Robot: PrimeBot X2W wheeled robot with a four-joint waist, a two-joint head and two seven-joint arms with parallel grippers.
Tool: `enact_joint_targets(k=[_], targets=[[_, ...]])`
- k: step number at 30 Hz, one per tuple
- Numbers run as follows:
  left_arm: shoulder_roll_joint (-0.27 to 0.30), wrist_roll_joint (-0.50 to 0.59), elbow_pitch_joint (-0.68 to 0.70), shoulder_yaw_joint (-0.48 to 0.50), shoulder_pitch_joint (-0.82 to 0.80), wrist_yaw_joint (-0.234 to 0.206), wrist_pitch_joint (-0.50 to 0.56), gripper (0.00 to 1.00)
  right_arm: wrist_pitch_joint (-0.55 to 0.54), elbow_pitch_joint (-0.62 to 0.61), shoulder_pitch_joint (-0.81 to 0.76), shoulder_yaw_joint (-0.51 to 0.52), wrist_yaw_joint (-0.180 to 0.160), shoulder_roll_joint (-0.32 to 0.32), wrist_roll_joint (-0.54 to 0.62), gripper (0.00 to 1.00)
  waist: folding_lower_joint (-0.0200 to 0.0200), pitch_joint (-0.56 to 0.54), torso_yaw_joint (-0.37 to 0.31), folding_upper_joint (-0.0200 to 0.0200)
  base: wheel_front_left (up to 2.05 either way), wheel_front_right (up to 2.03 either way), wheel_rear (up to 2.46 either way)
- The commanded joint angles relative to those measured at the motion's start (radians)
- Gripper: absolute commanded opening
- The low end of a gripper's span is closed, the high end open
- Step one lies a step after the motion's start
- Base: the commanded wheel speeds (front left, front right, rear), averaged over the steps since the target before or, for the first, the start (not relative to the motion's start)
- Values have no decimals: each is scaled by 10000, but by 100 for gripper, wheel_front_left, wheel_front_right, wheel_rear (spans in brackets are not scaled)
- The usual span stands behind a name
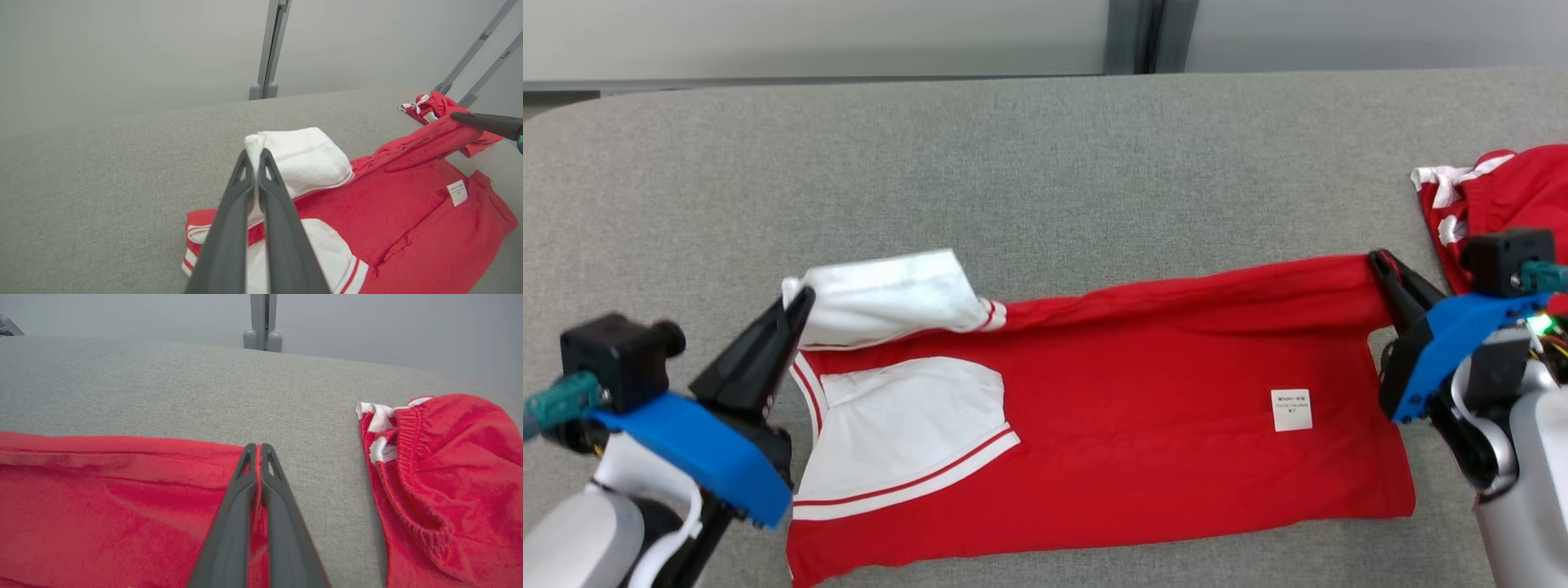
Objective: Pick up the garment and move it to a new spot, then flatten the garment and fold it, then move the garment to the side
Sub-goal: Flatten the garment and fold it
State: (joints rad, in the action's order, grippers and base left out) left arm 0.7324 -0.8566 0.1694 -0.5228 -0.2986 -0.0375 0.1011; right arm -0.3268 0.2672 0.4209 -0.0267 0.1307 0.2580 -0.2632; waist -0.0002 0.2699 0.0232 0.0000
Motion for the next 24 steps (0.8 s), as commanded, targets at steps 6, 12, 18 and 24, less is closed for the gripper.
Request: enact_joint_targets(k=[6,12,18,24], targets=[[-162,-181,204,-95,1418,-317,-702,0,-299,-837,-1371,448,1,-373,162,0,2,-313,11,0,0,0,0],[-582,-232,-392,-423,2189,-264,-1250,0,-273,-1010,-2028,656,1,-736,283,0,2,-467,-10,0,0,0,0],[-881,-303,-1237,-532,2676,-73,-1856,0,94,-968,-2600,807,1,-1046,348,26,2,-663,-30,0,0,0,0],[-1236,-544,-1614,-494,3120,178,-2546,100,690,-912,-3211,1264,1,-1443,375,100,2,-850,-54,0,0,0,0]])
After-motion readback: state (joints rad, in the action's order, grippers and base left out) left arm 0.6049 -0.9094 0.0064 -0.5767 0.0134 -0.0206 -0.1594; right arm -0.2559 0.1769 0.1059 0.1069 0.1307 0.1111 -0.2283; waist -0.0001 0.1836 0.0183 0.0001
